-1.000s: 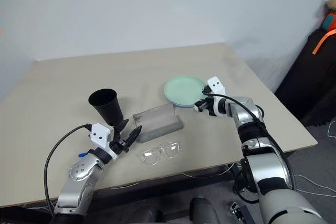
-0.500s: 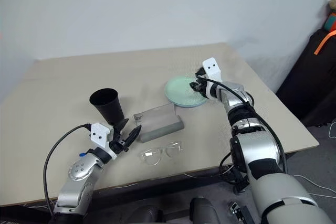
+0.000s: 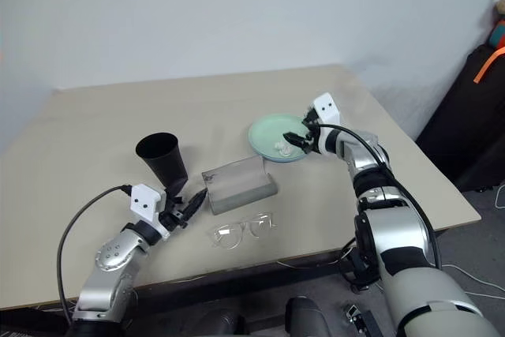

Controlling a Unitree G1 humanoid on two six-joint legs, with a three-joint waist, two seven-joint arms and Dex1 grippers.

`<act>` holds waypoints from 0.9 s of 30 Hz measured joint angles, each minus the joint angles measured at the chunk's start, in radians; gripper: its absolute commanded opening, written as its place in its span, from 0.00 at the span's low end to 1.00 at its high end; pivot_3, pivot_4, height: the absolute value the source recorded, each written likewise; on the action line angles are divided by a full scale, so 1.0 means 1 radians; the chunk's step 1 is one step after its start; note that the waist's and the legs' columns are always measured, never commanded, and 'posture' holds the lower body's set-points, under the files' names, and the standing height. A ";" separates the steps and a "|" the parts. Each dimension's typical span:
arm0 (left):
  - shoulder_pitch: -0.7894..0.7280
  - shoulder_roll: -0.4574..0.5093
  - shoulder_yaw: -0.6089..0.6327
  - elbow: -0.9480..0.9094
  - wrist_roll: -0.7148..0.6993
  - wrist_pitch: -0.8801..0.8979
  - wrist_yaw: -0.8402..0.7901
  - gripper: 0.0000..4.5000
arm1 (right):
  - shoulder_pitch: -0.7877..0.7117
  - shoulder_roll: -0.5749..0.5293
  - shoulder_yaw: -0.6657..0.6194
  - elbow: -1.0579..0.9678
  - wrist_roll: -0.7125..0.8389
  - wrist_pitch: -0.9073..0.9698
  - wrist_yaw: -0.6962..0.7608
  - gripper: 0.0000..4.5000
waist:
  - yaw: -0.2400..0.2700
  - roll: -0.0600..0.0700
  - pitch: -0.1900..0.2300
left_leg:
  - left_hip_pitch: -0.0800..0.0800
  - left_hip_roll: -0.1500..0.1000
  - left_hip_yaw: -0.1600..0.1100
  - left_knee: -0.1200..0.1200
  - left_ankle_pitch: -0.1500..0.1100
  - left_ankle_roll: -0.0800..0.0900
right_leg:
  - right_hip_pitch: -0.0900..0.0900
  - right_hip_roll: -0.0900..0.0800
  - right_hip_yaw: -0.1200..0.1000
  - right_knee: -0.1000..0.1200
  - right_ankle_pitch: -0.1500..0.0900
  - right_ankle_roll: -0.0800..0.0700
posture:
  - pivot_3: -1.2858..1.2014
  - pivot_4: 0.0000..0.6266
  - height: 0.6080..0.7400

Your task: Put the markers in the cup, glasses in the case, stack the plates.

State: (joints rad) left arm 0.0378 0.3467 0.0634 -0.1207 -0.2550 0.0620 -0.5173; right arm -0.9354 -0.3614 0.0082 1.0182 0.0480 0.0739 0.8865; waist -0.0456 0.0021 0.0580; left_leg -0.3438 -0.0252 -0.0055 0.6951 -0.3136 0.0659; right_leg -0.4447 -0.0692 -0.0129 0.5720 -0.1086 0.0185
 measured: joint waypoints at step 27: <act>-0.526 0.331 -0.326 0.076 -0.108 0.451 -0.657 0.65 | 0.491 -0.032 0.007 -0.568 0.120 0.050 0.108 0.86 | -0.002 -0.003 0.001 | 0.002 0.001 0.003 0.002 0.000 0.000 | 0.000 0.004 0.004 0.003 0.000 0.000 | 0.52 0.00 0.91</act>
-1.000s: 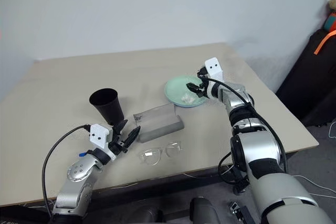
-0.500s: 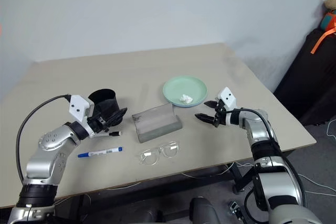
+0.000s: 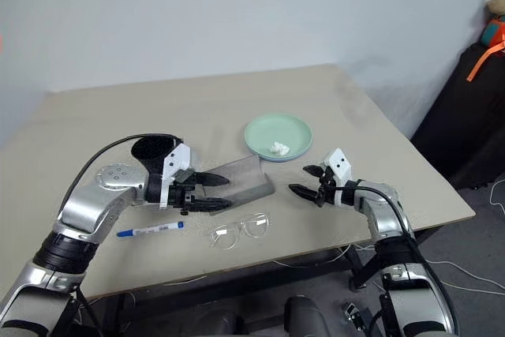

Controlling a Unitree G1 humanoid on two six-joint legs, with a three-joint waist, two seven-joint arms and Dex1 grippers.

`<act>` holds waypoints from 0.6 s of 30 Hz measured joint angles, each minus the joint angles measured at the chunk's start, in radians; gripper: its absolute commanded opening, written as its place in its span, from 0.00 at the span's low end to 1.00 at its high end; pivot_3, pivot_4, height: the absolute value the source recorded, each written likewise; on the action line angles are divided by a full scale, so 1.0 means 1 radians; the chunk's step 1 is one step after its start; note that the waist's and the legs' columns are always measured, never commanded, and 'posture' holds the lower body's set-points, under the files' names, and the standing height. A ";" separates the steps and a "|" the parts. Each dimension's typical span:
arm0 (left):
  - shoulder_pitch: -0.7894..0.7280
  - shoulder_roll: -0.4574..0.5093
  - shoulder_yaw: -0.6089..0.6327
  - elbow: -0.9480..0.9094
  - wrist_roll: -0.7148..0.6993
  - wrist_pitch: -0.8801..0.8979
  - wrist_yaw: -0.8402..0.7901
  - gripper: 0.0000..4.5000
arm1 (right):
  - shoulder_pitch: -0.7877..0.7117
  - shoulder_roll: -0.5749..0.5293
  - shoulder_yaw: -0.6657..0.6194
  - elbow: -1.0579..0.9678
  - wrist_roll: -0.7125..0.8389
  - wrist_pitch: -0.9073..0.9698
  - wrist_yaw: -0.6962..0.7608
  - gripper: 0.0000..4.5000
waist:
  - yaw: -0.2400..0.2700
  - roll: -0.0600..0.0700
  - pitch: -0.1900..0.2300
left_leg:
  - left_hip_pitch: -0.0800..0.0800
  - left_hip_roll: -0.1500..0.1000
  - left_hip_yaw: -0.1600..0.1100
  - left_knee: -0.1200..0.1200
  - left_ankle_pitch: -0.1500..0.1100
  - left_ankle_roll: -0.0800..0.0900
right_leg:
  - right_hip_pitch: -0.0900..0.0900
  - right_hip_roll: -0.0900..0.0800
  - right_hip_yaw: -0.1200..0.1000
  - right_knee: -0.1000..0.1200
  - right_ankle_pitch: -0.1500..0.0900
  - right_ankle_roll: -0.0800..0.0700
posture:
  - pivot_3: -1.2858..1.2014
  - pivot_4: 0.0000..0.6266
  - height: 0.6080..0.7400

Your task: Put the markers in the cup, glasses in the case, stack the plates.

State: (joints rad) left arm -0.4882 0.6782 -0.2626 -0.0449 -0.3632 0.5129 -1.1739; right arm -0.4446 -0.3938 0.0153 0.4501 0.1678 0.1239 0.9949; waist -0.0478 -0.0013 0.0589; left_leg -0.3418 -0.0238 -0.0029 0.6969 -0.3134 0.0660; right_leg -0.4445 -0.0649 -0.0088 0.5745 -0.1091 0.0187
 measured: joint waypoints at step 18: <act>-0.138 -0.091 -0.230 0.146 0.176 -0.023 -0.149 0.65 | 0.131 0.028 -0.003 -0.130 0.038 0.050 -0.104 0.86 | 0.001 -0.001 0.000 | 0.000 -0.001 0.001 0.001 0.000 0.001 | 0.000 0.000 0.005 0.000 0.000 0.000 | 0.52 0.00 0.91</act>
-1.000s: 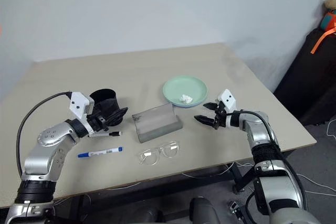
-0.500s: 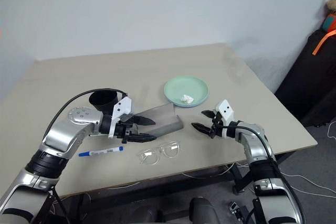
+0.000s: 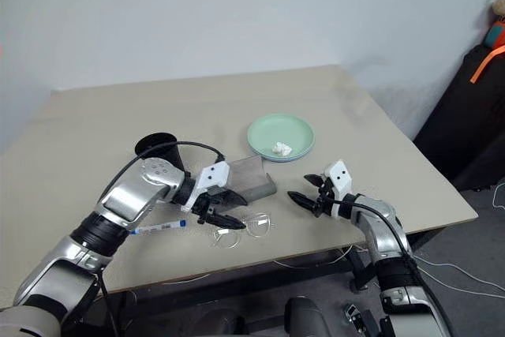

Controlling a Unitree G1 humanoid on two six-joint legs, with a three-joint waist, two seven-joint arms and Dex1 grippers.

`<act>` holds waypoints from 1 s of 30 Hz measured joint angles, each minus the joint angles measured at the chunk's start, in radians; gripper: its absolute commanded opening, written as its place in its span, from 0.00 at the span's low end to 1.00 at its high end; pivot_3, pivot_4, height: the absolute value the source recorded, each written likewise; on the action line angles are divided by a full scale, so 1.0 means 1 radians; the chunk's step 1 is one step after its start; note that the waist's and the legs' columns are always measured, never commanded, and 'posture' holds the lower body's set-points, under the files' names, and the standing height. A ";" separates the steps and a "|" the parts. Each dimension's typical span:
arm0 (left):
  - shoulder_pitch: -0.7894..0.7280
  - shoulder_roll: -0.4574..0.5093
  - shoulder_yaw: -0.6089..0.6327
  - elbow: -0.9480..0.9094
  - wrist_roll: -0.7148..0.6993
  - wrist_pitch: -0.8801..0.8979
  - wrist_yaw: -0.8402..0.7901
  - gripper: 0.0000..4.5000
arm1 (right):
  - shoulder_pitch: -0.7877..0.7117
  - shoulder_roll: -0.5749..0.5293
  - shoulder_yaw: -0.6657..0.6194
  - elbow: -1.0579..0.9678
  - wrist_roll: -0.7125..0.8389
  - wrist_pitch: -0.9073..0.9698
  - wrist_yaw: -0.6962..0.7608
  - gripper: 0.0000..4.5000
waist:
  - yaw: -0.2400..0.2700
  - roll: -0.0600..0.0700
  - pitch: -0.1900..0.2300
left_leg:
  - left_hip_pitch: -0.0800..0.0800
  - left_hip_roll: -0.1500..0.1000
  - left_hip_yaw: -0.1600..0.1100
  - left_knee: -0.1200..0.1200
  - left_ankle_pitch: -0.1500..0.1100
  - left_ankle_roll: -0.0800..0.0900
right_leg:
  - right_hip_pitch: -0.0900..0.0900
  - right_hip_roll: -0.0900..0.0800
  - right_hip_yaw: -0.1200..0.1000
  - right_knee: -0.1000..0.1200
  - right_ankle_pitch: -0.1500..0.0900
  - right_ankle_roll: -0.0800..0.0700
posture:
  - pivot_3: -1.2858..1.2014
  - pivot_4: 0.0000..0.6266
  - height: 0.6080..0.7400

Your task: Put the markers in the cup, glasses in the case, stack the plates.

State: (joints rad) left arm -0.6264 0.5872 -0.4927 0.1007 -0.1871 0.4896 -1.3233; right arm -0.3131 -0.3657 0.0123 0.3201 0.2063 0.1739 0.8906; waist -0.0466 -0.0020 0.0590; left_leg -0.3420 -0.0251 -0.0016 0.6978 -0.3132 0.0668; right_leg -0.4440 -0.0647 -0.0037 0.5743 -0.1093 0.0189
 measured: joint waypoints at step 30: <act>-0.031 -0.036 -0.034 0.115 0.131 -0.080 -0.064 0.15 | 0.006 0.027 0.011 -0.034 0.000 0.025 -0.058 0.87 | 0.000 -0.001 0.000 | 0.003 0.002 0.016 0.001 -0.001 0.004 | -0.001 0.007 0.019 0.000 0.000 0.000 | 0.52 0.00 0.91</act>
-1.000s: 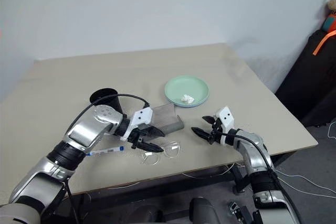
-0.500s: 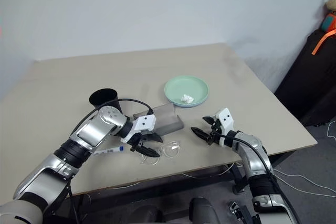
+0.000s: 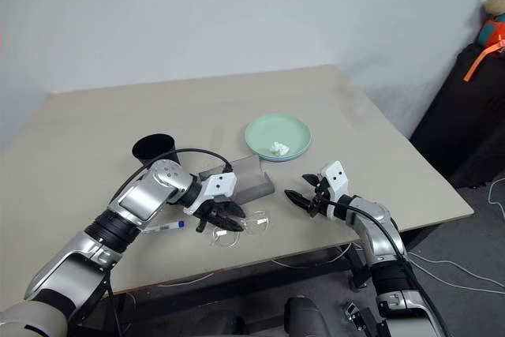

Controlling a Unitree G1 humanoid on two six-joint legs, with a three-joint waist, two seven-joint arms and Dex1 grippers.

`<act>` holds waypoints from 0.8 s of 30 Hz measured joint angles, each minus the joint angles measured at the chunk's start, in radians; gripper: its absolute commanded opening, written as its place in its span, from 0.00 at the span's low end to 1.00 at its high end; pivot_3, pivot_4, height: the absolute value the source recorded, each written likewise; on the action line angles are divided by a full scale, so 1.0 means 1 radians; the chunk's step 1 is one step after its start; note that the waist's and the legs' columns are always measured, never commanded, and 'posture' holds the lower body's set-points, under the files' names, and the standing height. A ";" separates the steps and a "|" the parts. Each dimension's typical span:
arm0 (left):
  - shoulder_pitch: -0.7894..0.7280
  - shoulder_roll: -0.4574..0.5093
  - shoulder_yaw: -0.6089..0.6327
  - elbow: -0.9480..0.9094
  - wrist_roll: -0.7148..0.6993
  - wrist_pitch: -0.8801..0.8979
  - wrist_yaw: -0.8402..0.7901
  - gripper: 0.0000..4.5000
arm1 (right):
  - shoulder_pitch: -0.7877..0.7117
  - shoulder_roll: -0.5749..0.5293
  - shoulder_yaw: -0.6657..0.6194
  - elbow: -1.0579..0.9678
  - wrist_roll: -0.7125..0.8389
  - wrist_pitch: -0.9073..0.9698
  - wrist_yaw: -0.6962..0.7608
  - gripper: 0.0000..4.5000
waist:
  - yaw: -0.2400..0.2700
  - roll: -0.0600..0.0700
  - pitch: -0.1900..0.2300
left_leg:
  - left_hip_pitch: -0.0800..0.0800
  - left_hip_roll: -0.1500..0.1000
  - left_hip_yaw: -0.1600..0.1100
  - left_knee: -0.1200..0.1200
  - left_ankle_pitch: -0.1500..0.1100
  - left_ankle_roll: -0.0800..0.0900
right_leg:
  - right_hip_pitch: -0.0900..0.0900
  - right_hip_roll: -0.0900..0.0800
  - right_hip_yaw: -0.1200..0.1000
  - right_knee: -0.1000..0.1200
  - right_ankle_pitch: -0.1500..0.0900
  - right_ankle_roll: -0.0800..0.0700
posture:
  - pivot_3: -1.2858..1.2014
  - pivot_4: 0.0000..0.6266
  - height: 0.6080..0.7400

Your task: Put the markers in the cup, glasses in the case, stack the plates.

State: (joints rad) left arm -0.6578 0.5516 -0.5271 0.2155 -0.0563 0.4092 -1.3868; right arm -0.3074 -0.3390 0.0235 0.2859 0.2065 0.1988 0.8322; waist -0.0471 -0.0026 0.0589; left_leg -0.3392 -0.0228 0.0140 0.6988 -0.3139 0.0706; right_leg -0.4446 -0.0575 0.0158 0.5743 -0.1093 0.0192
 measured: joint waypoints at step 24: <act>-0.004 0.002 0.035 -0.019 -0.014 0.014 -0.012 0.00 | -0.009 0.002 0.006 0.005 -0.002 -0.002 -0.003 0.87 | 0.000 0.000 0.000 | 0.000 0.002 0.002 0.002 0.000 0.000 | 0.000 0.005 0.006 0.000 0.000 0.000 | 0.52 0.00 0.91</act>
State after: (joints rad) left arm -0.6614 0.5535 -0.4925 0.1968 -0.0707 0.4233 -1.3985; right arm -0.3166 -0.3374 0.0294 0.2913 0.2049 0.1972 0.8295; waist -0.0471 -0.0027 0.0587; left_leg -0.3390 -0.0204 0.0159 0.7011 -0.3139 0.0709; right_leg -0.4445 -0.0526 0.0218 0.5747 -0.1092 0.0192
